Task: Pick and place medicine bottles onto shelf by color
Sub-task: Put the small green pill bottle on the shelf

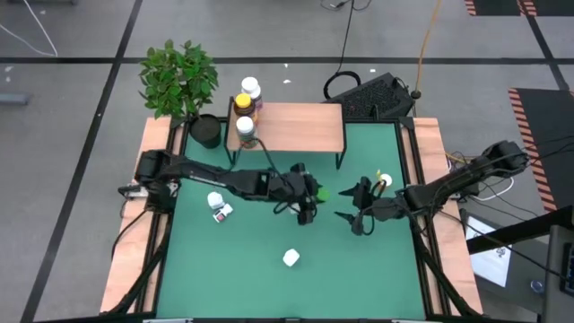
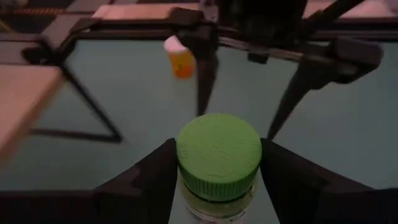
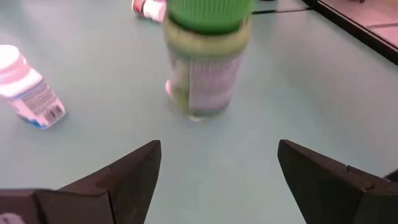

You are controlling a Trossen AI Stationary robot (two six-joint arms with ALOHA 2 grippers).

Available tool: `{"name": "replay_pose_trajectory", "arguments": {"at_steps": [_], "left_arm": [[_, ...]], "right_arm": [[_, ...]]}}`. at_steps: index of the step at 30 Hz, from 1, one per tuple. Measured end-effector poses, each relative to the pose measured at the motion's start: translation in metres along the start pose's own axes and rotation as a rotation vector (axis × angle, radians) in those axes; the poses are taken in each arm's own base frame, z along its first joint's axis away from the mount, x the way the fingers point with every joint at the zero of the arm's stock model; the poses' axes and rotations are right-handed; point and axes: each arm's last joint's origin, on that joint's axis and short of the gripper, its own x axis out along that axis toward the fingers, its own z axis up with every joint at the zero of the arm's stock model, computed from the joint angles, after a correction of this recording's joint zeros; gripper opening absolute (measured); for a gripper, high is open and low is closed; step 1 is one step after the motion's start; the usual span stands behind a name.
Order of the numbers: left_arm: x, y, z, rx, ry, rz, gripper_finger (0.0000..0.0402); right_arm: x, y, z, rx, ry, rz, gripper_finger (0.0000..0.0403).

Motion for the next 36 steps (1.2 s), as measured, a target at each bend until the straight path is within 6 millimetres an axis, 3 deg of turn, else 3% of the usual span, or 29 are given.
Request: {"name": "replay_pose_trajectory", "arguments": {"at_steps": [8,11,19,23,29,36], "left_arm": [[-0.068,0.061,0.041,-0.078,-0.115,0.171,0.0197],[-0.081,0.092,0.049,-0.125,-0.179,0.279,0.0201],[-0.093,0.177,0.039,-0.244,-0.19,0.493,0.0206],[-0.097,0.209,0.03,-0.275,-0.172,0.577,0.0203],[-0.103,0.23,0.023,-0.281,-0.153,0.623,0.0211],[-0.101,0.225,0.025,-0.232,-0.144,0.611,0.0205]], "right_arm": [[-0.001,-0.004,-0.01,0.035,-0.051,0.02,0.0316],[-0.001,-0.005,-0.014,0.034,-0.054,0.023,0.0316],[-0.001,-0.006,-0.017,0.029,-0.047,0.021,0.0316],[-0.001,-0.005,-0.016,0.036,-0.06,0.024,0.0316],[-0.001,-0.005,-0.015,0.041,-0.066,0.025,0.0316],[-0.001,-0.005,-0.014,0.047,-0.071,0.027,0.0316]]}}
